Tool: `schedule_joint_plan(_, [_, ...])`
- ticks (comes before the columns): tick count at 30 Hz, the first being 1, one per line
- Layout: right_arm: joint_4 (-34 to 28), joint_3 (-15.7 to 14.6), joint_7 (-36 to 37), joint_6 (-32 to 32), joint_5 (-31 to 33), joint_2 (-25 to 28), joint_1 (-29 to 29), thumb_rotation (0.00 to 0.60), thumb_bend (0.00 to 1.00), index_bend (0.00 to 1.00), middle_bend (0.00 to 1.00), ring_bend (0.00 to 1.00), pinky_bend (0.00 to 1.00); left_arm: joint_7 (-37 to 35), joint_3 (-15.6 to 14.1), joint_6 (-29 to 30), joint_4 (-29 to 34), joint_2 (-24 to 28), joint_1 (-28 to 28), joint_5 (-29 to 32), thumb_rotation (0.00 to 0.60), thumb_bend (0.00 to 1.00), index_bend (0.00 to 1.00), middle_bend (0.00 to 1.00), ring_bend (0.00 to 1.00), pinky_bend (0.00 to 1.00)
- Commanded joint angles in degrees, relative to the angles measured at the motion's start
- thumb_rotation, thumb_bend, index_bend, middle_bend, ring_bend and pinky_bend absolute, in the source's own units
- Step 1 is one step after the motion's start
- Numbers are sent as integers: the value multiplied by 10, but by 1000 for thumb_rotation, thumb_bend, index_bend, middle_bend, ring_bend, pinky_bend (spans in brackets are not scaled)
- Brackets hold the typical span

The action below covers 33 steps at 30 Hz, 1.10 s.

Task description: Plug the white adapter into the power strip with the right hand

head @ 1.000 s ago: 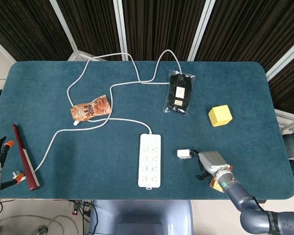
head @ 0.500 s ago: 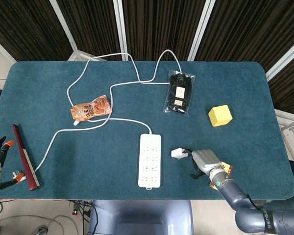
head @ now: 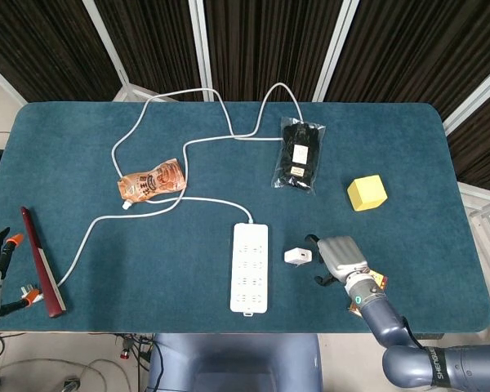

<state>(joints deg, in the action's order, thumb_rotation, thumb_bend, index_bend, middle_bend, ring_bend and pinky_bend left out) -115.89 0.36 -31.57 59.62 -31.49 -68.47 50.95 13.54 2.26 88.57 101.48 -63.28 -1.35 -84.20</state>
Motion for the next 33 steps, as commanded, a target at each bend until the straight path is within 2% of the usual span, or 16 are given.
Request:
schedule_joint_plan(1, [19, 9, 29, -1, -20, -15, -13, 600, 334, 203, 216, 253, 394, 1, 0, 0, 0, 0, 0, 0, 600, 100, 123, 0, 0, 0])
schedule_joint_plan(4, [63, 29, 106, 13, -73, -49, -49, 600, 333, 203, 206, 236, 376, 2, 0, 0, 0, 0, 0, 1, 600, 100, 123, 0, 0, 0])
schedule_joint_plan(9, [112, 29, 156, 25, -133, -84, -81, 600, 333, 203, 211, 280, 376, 4, 0, -2, 1, -1, 0, 2, 600, 100, 123, 0, 0, 0])
schedule_joint_plan(15, [130, 31, 154, 36, -144, -111, -96, 600, 333, 257, 292, 391, 399, 8, -1, -3, 1, -2, -1, 2, 600, 100, 123, 0, 0, 0])
schedule_joint_plan(27, [139, 40, 115, 52, -128, -155, -107, 600, 333, 289, 323, 412, 397, 4, 1, -3, 0, 0, -1, 6, 600, 100, 123, 0, 0, 0])
schedule_joint_plan(33, [168, 42, 98, 73, -145, -179, -113, 600, 334, 321, 361, 438, 392, 4, 2, -4, 1, 1, -1, 7, 600, 100, 123, 0, 0, 0])
